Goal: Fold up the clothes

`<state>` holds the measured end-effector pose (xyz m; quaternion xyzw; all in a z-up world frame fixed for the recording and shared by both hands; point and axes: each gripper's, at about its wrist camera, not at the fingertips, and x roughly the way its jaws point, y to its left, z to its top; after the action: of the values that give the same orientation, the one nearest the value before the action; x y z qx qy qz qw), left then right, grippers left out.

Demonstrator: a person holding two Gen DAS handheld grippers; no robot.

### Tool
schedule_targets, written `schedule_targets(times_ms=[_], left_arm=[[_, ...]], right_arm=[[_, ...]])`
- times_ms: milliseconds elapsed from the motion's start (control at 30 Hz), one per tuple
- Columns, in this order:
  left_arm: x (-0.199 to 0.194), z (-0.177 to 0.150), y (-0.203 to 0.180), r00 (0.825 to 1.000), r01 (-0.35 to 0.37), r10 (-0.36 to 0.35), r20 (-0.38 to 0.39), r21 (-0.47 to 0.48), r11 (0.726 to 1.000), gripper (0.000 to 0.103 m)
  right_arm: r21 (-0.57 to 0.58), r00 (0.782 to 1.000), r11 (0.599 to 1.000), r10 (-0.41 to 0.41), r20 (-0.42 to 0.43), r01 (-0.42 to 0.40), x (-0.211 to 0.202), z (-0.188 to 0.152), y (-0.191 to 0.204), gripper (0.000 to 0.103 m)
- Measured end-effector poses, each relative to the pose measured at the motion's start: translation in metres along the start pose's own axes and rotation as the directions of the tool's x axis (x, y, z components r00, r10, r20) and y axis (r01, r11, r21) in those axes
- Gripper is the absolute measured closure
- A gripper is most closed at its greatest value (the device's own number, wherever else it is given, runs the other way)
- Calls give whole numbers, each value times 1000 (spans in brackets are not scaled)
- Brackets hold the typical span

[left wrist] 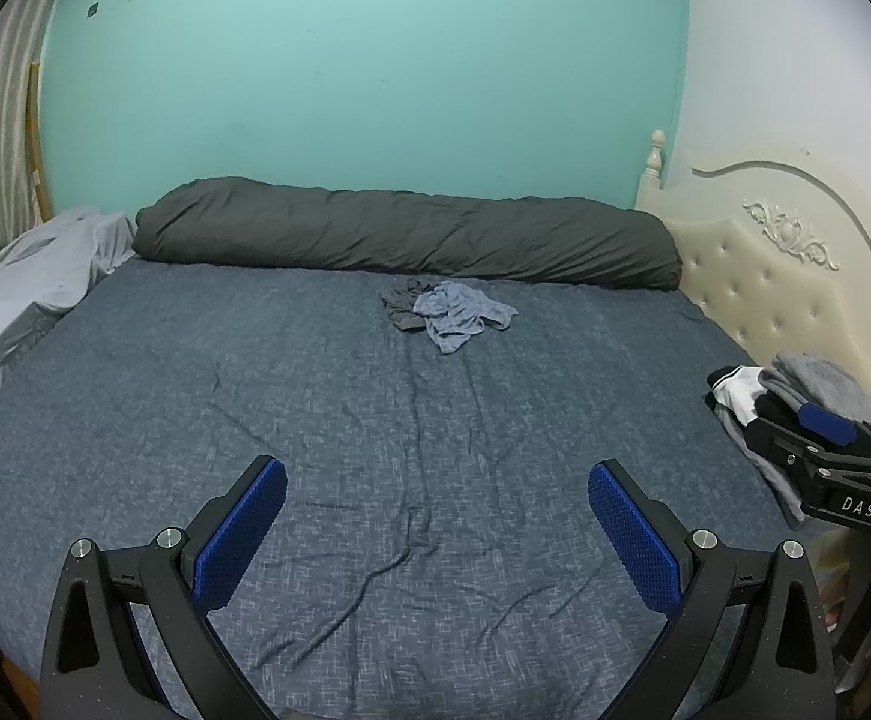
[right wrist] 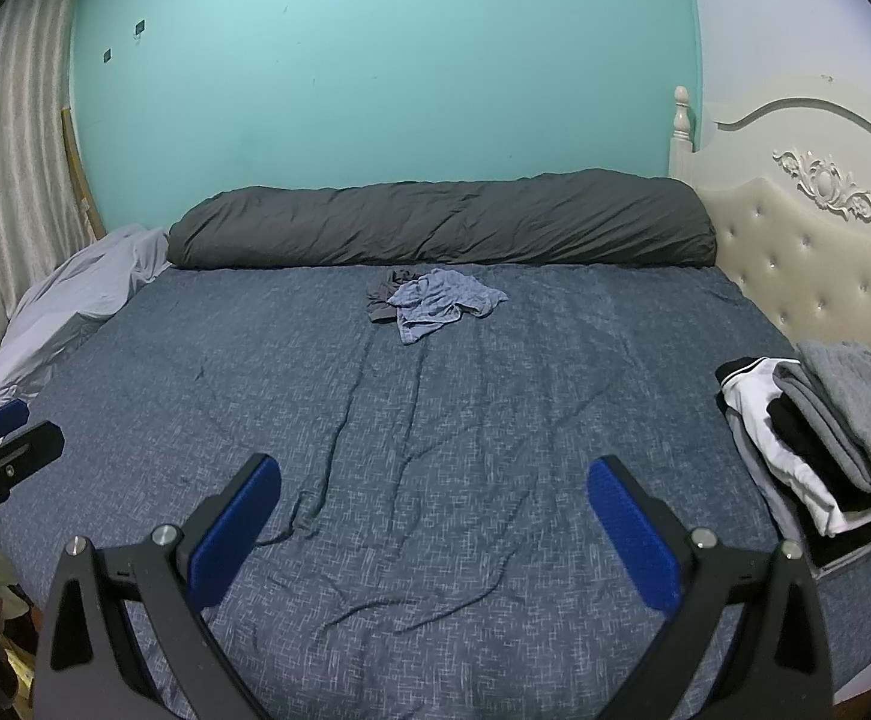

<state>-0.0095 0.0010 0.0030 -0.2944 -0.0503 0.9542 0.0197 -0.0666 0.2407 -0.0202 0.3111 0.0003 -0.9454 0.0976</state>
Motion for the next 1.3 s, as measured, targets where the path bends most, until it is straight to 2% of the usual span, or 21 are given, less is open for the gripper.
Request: schedule_targets(times_ms=[433,767,1000,1300], left_arm=[[10,0,-1,1000,4,-4,-7,-6,1000,0],[47,-3,7,999,9,-10,-34,-17,1000,0],[102,-4,24,997,0,-5,-83,-54,999,0],[202,-12,67,990,7,-31,-136,-173,985,0]], right_arm=[[-3,1000,1000,-10,-16,10,9,1,-3,0],[-8,998,1000,-24,-62,23,46,-3,-10,0],[-25,993,1000,-7,-115,4,100,-7,-12,0],[-30,977,997,57,-204,-64,213,5,-15,0]])
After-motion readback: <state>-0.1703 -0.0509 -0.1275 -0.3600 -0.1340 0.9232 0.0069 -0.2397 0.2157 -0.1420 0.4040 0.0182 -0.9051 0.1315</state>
